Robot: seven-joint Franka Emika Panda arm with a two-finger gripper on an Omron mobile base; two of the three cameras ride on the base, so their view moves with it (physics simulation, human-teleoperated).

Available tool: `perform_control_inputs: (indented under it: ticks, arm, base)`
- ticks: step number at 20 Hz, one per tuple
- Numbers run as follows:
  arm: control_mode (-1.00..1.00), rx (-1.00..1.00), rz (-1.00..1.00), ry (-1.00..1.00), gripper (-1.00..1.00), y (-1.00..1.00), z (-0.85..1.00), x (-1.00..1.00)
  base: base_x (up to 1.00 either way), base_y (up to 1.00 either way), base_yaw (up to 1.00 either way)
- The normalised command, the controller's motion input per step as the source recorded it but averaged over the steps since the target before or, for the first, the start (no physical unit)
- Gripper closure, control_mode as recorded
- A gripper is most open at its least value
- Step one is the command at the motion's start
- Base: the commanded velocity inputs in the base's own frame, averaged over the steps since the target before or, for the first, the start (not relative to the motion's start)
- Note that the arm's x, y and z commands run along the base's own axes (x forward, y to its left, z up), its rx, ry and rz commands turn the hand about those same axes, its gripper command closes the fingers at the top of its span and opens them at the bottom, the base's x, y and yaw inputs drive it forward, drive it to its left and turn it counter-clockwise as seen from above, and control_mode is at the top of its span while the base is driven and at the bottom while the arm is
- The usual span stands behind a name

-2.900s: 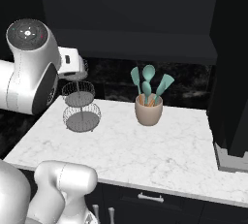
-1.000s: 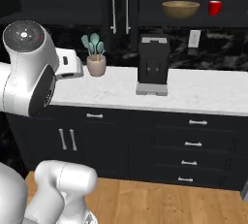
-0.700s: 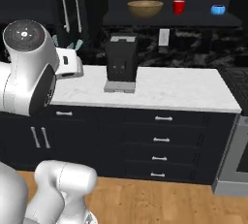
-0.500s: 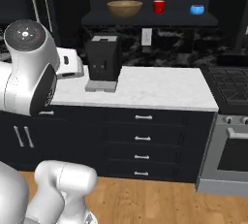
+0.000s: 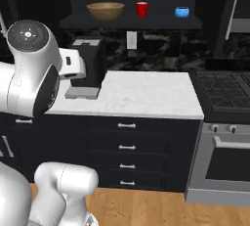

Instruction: Gather all objects into one cabinet and sort the glasses and bowls to opposite sides.

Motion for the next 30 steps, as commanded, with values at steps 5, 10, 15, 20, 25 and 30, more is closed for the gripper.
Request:
perform_control_inputs:
  ticks: [5, 10, 15, 20, 25, 30]
  arm:
    - [1.00, 0.00, 0.00, 0.00, 1.00, 0.00, 0.00, 0.00]
    - [1.00, 0.00, 0.00, 0.00, 1.00, 0.00, 0.00, 0.00]
    - [1.00, 0.00, 0.00, 0.00, 1.00, 0.00, 0.00, 0.00]
    - [1.00, 0.00, 0.00, 0.00, 1.00, 0.00, 0.00, 0.00]
    - [1.00, 0.00, 0.00, 0.00, 1.00, 0.00, 0.00, 0.00]
    - [1.00, 0.00, 0.00, 0.00, 1.00, 0.00, 0.00, 0.00]
  base:
    - [0.66, -0.09, -0.01]
    - [0.82, -0.26, 0.00]
    - [0.67, -0.43, 0.00]
    - [0.48, -0.42, 0.00]
    - [0.50, -0.34, 0.00]
    - [0.47, -0.19, 0.00]
